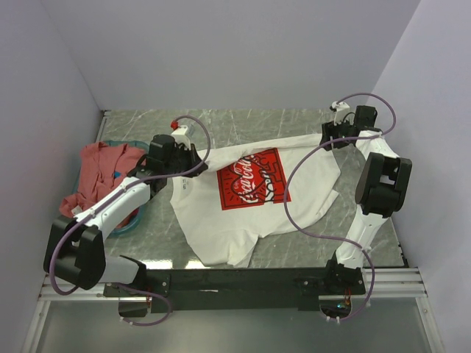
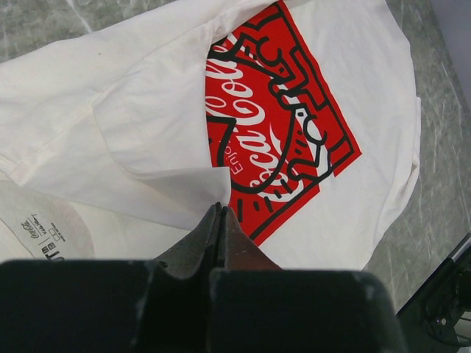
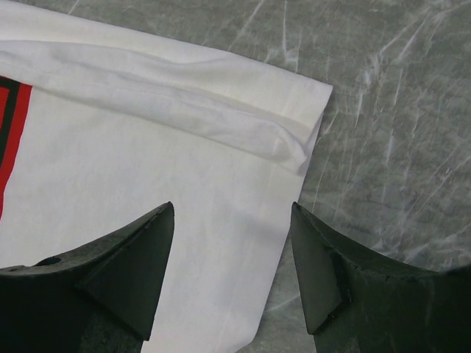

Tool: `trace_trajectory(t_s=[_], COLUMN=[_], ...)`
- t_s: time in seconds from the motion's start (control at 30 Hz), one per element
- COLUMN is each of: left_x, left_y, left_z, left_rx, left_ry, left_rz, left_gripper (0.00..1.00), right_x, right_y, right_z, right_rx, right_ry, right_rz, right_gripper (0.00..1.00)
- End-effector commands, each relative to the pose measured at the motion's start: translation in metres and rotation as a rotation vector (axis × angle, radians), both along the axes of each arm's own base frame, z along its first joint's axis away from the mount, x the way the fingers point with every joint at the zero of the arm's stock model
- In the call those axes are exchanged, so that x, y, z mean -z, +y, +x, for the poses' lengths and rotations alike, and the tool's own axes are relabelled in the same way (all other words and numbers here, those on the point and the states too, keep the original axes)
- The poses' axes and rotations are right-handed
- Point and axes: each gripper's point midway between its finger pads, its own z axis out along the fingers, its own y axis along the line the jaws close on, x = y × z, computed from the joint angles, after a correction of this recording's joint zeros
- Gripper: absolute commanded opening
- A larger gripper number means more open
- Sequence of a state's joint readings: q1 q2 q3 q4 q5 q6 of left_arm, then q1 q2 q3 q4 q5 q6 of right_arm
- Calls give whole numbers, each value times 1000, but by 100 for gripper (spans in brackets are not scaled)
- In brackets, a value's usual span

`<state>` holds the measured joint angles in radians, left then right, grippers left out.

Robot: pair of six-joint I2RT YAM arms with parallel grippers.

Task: Fold and stack the t-shirts
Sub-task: Fold the tshirt

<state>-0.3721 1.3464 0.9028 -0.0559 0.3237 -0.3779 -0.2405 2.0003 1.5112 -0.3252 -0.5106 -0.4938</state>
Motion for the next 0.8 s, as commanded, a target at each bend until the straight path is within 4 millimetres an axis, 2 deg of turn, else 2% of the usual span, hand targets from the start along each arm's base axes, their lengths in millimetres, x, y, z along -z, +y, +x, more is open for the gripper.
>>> trace_trajectory(t_s=[0.0,0.2,0.77], left_x=[-12,-3,2], left_y=[-5,-10,4], left_z=[-8,-13,-11], left_rx=[16,16,-18], left_ry=[-39,-12,-18], left_rz=[-13,4,99], left_gripper=[0,0,0], right_x=[-3,-1,3], right_y=[0,1,2], right_z=[0,-2,-5], right_rx=[-1,-4,-6], right_ry=[-6,1,11], right_rz=[13,20,17], right_gripper=[71,71,71])
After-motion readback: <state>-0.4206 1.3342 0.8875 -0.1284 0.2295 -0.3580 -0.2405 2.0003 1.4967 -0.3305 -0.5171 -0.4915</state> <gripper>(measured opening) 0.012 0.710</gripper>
